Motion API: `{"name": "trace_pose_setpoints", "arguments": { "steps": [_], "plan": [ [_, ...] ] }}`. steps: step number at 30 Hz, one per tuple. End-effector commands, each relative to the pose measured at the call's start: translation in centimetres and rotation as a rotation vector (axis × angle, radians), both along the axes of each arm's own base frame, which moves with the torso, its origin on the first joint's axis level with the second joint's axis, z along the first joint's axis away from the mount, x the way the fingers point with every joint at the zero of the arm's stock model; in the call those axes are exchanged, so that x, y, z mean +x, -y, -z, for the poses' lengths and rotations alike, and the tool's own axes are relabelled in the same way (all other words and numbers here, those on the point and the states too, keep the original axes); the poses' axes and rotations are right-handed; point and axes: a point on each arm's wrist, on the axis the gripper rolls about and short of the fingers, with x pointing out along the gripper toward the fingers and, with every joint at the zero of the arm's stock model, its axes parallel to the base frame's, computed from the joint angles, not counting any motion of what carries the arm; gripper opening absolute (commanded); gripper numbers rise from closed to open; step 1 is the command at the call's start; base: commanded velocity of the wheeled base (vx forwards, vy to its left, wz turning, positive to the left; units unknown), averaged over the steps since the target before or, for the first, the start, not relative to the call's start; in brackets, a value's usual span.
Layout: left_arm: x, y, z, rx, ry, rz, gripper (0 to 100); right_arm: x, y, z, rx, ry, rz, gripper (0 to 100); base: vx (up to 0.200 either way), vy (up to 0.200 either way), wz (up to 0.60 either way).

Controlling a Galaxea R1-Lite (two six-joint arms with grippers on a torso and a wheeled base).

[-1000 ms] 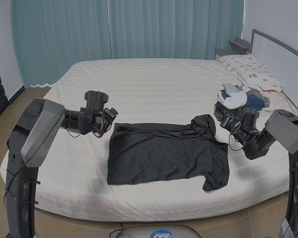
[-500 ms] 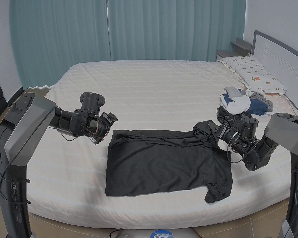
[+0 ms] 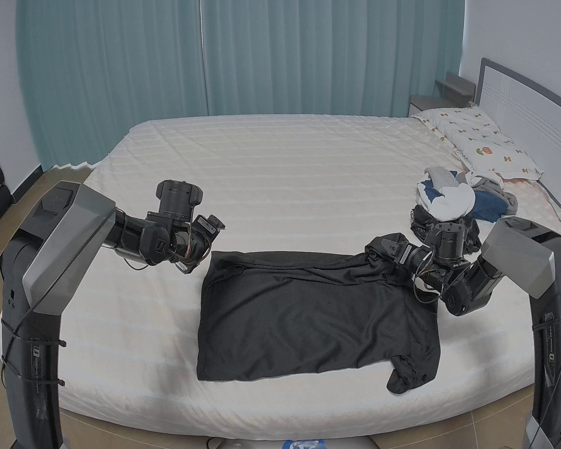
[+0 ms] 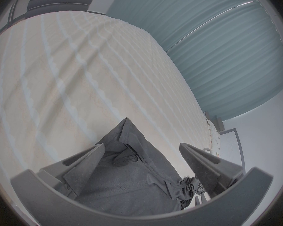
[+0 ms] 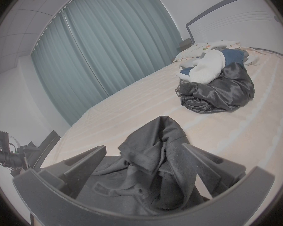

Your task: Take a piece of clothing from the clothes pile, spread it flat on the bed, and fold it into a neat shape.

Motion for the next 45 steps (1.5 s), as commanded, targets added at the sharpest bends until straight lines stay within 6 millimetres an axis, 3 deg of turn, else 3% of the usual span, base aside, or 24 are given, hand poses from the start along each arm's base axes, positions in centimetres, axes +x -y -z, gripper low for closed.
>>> {"name": "trace_pose_setpoints", "arguments": {
  "steps": [1, 8, 9, 15, 21, 25, 35, 36, 40, 45],
  "plan": [
    [0.8, 0.2, 1.8, 0.006, -0.019, -0.005, 100, 1.7, -0.2, 2.5, -0.016, -0.039, 0.006, 100, 0.000, 0.000, 0.00],
    [1.0, 0.0, 2.3, 0.007, -0.026, -0.010, 100, 4.5, -0.7, 3.1, -0.041, -0.022, 0.009, 100, 0.000, 0.000, 0.00],
    [1.0, 0.0, 2.3, 0.006, -0.027, -0.011, 100, 4.6, -0.8, 3.1, -0.047, -0.021, 0.006, 0, 0.000, 0.000, 0.00],
    [1.1, -0.1, 2.1, 0.011, -0.019, -0.013, 100, 5.6, -0.9, 3.3, -0.118, -0.010, -0.014, 0, 0.000, 0.000, 0.00],
    [1.1, -0.1, 1.8, 0.019, -0.011, -0.022, 100, 8.4, 0.0, 0.8, -0.090, 0.142, 0.045, 0, 0.000, 0.000, 0.00],
    [1.5, -0.3, 1.6, 0.020, 0.005, -0.031, 100, 11.1, 0.8, -2.2, -0.037, 0.314, 0.159, 0, 0.000, 0.000, 0.00],
    [3.4, -0.7, 2.0, 0.012, 0.042, -0.047, 100, 11.2, 1.0, -2.0, 0.001, 0.329, 0.139, 0, 0.000, 0.000, 0.00],
    [3.4, -0.7, 2.1, 0.012, 0.042, -0.047, 100, 11.2, 1.0, -1.9, 0.001, 0.328, 0.139, 100, 0.000, 0.000, 0.00],
    [4.3, -0.4, 3.0, 0.017, 0.049, -0.044, 100, 11.3, 1.6, -0.1, -0.005, 0.293, 0.134, 100, 0.000, 0.000, 0.00],
    [5.1, -0.4, 4.1, 0.070, 0.065, -0.018, 100, 10.4, 2.4, -0.6, -0.011, 0.272, 0.150, 100, 0.000, 0.000, 0.00]
  ]
}}
